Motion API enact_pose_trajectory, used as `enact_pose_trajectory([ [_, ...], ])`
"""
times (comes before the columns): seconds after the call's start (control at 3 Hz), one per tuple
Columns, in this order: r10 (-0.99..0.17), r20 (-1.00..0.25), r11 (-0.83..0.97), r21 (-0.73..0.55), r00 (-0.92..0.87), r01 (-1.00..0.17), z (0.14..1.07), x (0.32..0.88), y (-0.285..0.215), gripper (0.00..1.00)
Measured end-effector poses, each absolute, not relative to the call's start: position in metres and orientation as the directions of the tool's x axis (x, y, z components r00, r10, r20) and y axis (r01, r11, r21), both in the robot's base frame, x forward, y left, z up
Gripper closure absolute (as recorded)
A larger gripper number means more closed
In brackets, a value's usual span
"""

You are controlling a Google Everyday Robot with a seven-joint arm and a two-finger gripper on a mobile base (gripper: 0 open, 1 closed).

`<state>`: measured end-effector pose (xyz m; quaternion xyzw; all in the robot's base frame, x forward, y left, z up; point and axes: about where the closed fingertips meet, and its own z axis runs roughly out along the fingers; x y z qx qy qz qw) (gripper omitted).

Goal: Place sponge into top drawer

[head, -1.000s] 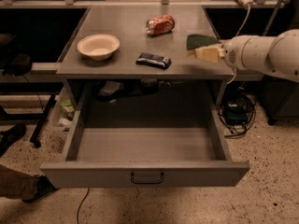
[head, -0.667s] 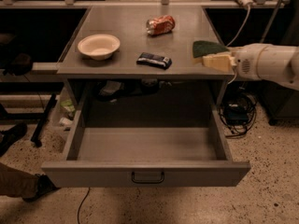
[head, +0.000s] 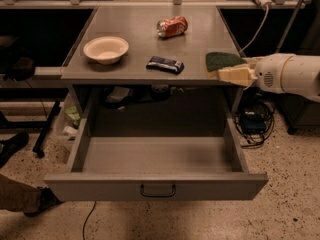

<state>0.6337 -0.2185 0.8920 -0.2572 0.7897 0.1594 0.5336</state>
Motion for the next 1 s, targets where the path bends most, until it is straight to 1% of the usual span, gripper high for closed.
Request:
enact_pose_trajectory([
  [0.33,-0.236,-0.925,0.817,-0.023,-0.298,-0.576,0.892,0.634,-0.218,1.00],
  [0.67,-0.252,-0.926,0.752,-0.005,-0.281,-0.659,0.877,0.632,-0.187,1.00],
  [1.0,-0.279,-0.921,0.630,0.037,-0.271,-0.776,0.837,0.613,-0.138,1.00],
])
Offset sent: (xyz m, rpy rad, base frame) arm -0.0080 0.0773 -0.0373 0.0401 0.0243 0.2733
